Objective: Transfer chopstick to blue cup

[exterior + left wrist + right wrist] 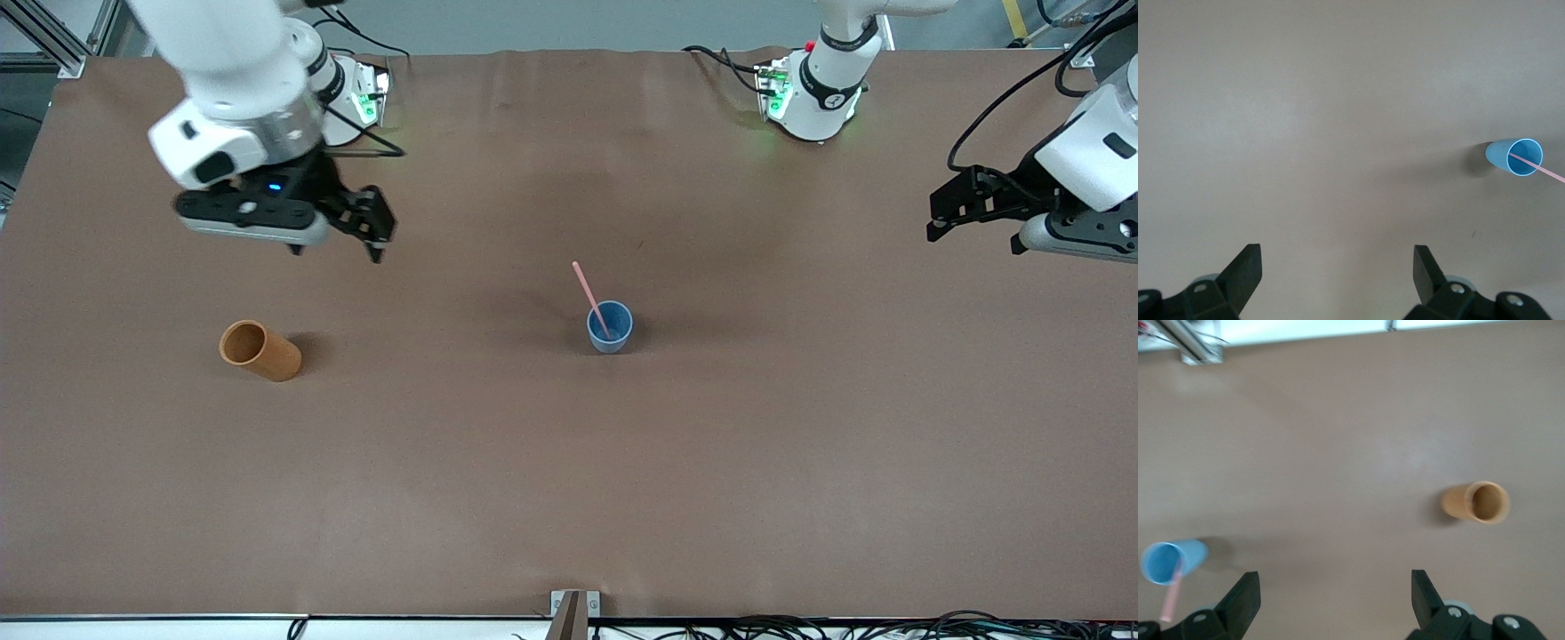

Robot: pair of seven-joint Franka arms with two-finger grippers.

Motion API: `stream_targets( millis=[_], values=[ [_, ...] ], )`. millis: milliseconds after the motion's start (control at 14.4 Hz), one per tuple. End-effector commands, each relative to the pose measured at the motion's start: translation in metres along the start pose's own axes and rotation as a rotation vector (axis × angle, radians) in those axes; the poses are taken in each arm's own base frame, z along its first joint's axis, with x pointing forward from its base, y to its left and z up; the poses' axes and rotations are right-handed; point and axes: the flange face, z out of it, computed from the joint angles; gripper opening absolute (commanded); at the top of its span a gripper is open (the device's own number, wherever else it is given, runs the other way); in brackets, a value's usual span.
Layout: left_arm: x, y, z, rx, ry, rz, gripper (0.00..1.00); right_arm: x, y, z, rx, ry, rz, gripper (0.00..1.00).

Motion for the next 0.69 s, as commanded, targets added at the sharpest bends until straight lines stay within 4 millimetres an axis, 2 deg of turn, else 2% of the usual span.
stream_targets(
  millis=[0, 208, 347, 486, 556, 625],
  values=[
    [-0.005, -0.001, -0.006, -0.011, 0.025, -0.001, 1.00, -0.012, 0.049, 0.010, -0.012, -0.057, 0.030, 1.00],
    [-0.009, -0.006, -0.006, -0.009, 0.044, 0.000, 1.00, -0.021, 0.107, 0.030, -0.041, -0.115, -0.003, 1.00],
    [-0.006, -0.007, -0.010, -0.008, 0.057, -0.002, 1.00, -0.013, 0.155, 0.036, 0.014, -0.150, -0.001, 1.00],
    [0.000, -0.006, -0.010, 0.008, 0.058, -0.001, 1.00, 0.001, 0.217, 0.044, 0.039, -0.165, -0.033, 1.00],
    [0.000, -0.006, -0.010, 0.023, 0.057, 0.003, 1.00, 0.006, 0.239, 0.046, 0.041, -0.162, -0.029, 1.00],
    [0.000, -0.006, -0.011, 0.022, 0.059, 0.001, 1.00, 0.009, 0.254, 0.046, 0.040, -0.159, -0.015, 1.00]
  ],
)
